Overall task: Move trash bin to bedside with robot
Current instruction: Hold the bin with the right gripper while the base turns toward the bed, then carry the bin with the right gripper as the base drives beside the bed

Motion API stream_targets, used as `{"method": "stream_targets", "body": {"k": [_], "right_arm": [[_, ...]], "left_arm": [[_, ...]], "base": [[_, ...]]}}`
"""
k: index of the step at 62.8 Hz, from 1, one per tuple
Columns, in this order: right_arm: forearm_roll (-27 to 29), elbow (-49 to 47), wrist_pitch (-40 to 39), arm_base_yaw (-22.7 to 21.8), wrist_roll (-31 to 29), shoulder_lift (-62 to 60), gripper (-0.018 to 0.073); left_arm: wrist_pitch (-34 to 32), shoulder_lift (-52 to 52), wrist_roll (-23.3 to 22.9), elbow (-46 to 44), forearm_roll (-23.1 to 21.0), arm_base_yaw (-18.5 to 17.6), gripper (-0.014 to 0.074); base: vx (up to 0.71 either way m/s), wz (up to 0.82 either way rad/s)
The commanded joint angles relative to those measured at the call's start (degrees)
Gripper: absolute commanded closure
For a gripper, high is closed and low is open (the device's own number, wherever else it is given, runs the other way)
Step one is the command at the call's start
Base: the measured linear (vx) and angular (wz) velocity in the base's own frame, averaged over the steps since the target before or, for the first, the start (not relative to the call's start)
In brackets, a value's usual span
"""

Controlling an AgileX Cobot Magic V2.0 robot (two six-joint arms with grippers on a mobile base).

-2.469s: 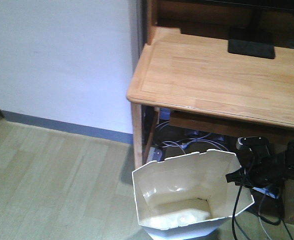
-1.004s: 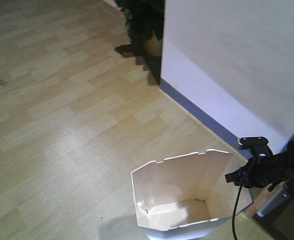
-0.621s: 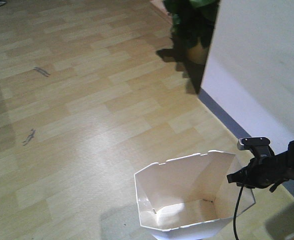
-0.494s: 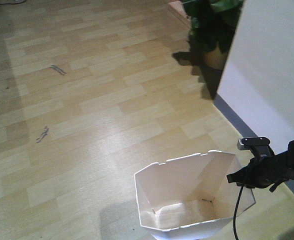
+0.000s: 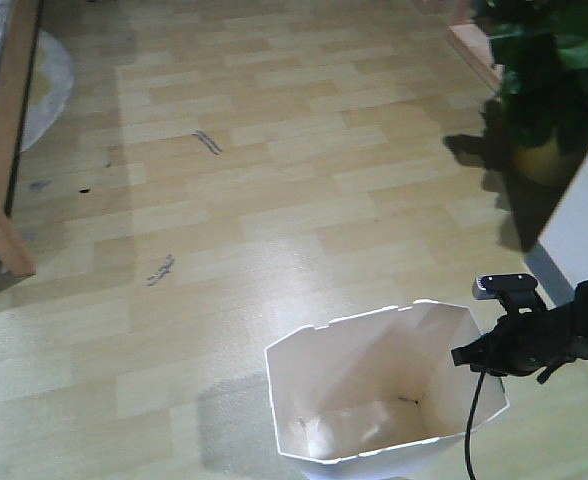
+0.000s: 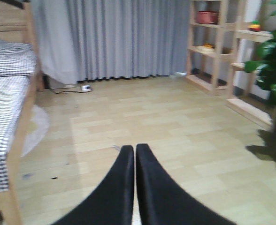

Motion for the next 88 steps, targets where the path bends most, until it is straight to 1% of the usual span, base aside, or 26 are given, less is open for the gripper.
{"method": "stream_targets", "body": {"k": [1, 22, 35, 88], "right_arm": [[3.08, -0.77, 8.82, -0.29, 0.36, -3.52, 0.0566], [3.08, -0.77, 8.87, -0.29, 0.36, -3.52, 0.0566], [3.08, -0.77, 8.65, -0.29, 0.36, -3.52, 0.0566], [3.08, -0.77, 8.89, -0.29, 0.36, -3.52, 0.0566]], "left_arm": [[-4.46, -0.57, -0.52, 1.58, -0.22, -0.31, 0.0602], [-4.46, -0.57, -0.52, 1.58, -0.22, -0.31, 0.0602], [-4.46, -0.57, -0.52, 1.58, -0.22, -0.31, 0.0602], [-4.46, -0.57, -0.52, 1.58, -0.22, -0.31, 0.0602]], "base": [[0.26, 0.42], [0.24, 0.45], [0.24, 0.25], [0.32, -0.04]]}}
